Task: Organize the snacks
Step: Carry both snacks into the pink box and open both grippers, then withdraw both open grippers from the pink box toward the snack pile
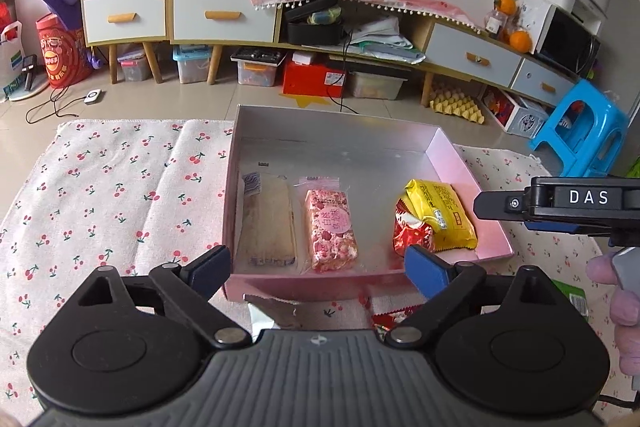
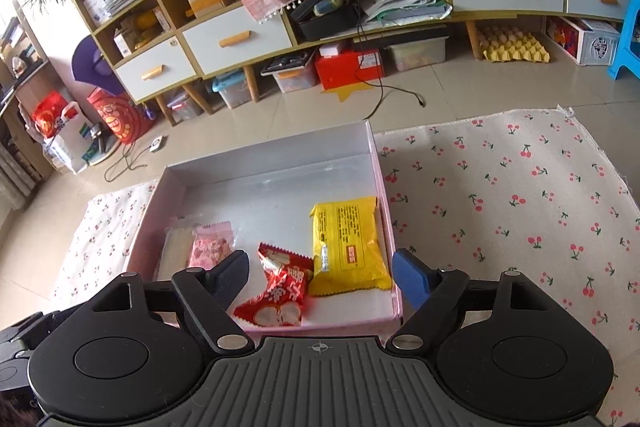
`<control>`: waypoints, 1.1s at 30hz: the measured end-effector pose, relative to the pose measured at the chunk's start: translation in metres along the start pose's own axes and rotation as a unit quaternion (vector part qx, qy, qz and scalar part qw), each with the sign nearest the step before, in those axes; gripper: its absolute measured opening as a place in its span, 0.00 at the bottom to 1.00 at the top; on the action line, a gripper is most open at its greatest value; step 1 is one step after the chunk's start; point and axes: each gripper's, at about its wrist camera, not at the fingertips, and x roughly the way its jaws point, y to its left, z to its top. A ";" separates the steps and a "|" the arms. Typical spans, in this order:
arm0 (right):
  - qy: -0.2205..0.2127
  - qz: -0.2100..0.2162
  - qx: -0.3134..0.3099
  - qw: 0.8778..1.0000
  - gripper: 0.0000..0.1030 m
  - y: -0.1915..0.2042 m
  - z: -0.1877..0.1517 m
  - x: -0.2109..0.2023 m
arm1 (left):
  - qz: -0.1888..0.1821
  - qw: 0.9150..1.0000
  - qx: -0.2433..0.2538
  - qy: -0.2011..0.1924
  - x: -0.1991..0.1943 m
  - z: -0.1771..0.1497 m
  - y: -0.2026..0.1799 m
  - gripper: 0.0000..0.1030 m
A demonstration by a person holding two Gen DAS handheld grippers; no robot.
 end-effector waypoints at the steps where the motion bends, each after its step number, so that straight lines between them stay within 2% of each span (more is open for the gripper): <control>1: 0.004 0.002 -0.003 1.000 0.78 0.001 -0.003 -0.003 | 0.001 1.000 0.003 0.001 -0.003 -0.002 0.001 0.91; 9: 0.011 0.010 -0.040 0.999 0.81 0.007 -0.027 -0.026 | 0.008 1.000 0.007 0.005 -0.018 -0.012 0.007 0.95; 16: 0.022 0.018 -0.085 0.996 0.81 0.016 -0.054 -0.039 | 0.018 0.999 0.030 0.017 -0.029 -0.028 0.010 0.97; 23: 0.031 0.017 -0.129 0.991 0.82 0.021 -0.083 -0.046 | 0.029 0.998 0.038 0.039 -0.039 -0.047 0.025 0.98; 33: 0.041 0.016 -0.156 0.987 0.82 0.026 -0.110 -0.045 | 0.044 0.997 0.039 0.051 -0.053 -0.064 0.046 0.99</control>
